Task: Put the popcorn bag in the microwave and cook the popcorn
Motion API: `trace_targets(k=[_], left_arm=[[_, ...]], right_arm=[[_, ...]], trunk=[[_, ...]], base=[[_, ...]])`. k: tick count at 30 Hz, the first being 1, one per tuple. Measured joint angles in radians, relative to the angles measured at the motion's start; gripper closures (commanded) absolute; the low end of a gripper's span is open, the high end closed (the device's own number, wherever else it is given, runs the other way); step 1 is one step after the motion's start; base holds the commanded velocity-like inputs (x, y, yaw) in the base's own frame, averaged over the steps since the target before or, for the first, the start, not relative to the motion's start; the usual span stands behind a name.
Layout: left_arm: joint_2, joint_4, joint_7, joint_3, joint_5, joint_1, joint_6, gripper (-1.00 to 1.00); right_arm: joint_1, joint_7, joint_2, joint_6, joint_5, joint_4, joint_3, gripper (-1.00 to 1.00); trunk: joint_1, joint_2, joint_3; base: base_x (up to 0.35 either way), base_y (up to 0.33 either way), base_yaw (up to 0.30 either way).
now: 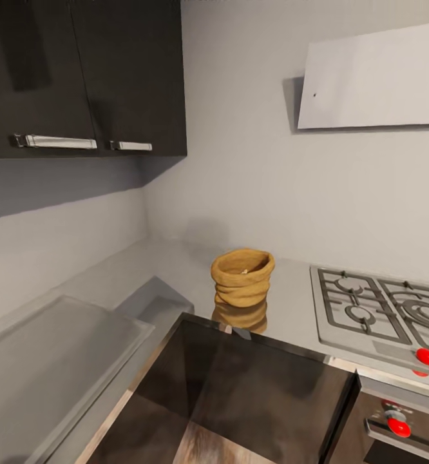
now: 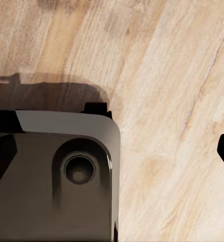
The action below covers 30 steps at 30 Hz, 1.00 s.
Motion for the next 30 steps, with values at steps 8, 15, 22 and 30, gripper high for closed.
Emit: trace_targets(k=[8,15,22,30], left_arm=[[0.000,0.000,0.000,0.000,0.000,0.000,0.000,-1.00],[0.000,0.000,0.000,0.000,-0.001,0.000,0.000,-1.00],[0.000,0.000,0.000,0.000,0.000,0.000,0.000,-1.00],[0.002,0.000,-0.003,-0.003,-0.002,0.000,0.002,-1.00]], right_arm=[[0.000,0.000,0.000,0.000,0.000,0.000,0.000,-1.00],[0.000,0.000,0.000,0.000,0.000,0.000,0.000,-1.00],[-0.001,0.000,0.002,0.002,0.000,0.000,0.000,-1.00],[0.000,0.000,0.005,0.004,0.001,0.000,0.000,-1.00]], trunk=[[-0.031,0.056,0.025],[-0.058,0.105,0.047],[-0.084,0.154,0.069],[-0.084,0.154,0.069]], base=[[0.000,0.000,0.000],[0.000,0.000,0.000],[0.000,0.000,0.000],[-0.030,0.000,0.000]])
